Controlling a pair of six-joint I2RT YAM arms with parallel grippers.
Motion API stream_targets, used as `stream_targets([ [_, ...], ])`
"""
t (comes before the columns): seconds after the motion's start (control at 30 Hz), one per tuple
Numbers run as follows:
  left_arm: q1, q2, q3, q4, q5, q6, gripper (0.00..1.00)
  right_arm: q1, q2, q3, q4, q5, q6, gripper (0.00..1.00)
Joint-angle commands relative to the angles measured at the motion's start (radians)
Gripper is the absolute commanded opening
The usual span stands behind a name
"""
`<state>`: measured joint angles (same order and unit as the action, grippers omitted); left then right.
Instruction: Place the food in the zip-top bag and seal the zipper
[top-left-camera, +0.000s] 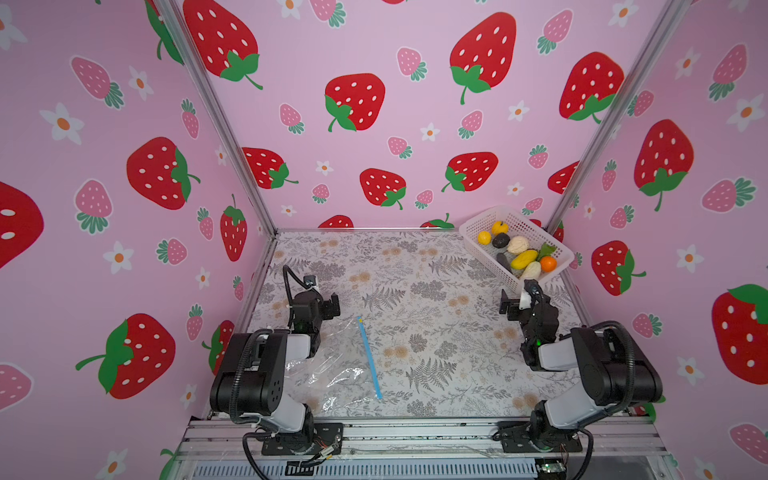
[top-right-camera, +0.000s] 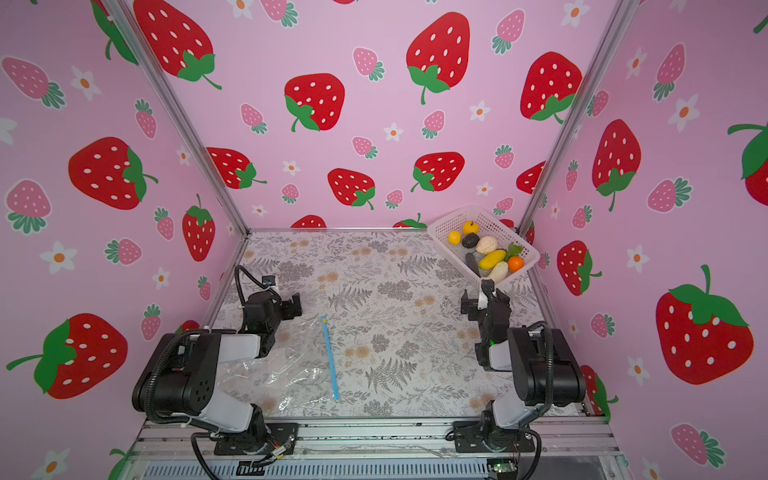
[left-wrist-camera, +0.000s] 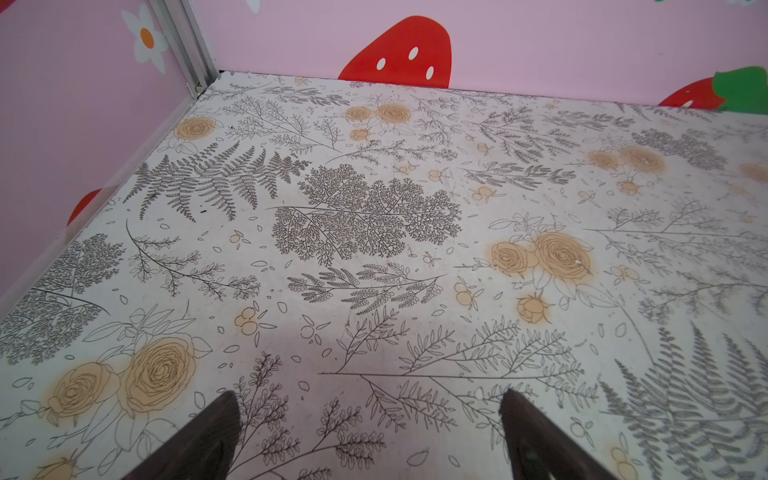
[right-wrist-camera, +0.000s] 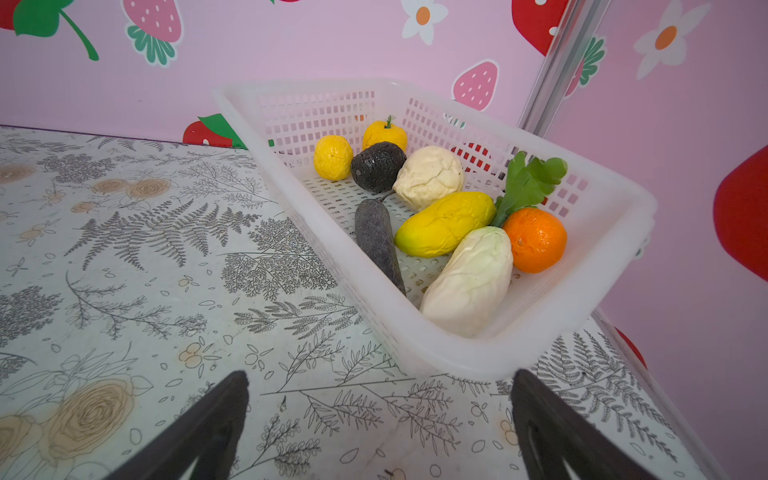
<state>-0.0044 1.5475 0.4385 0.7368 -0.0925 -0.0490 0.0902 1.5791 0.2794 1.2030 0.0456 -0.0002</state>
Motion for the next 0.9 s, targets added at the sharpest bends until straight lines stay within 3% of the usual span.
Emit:
stream_targets([
  [0.0,0.006,0.002,0.016,0.027,0.011,0.008,0.99,-0.003,-0.006,-0.005,0.033,-0.021,0.000,0.99],
  [0.53,0.004,0.000,0.014,0.028,0.009,0.008,0.99,-0.003,-0.004,0.000,0.027,-0.021,0.001,0.99],
  [0.77,-0.021,-0.005,0.002,0.050,-0.029,0.023,0.99,-0.001,-0.011,-0.011,0.046,-0.016,0.000,0.99],
  [0.87,-0.032,-0.035,0.029,-0.019,-0.087,0.014,0.99,0.016,-0.046,-0.019,0.033,0.012,-0.008,0.99],
])
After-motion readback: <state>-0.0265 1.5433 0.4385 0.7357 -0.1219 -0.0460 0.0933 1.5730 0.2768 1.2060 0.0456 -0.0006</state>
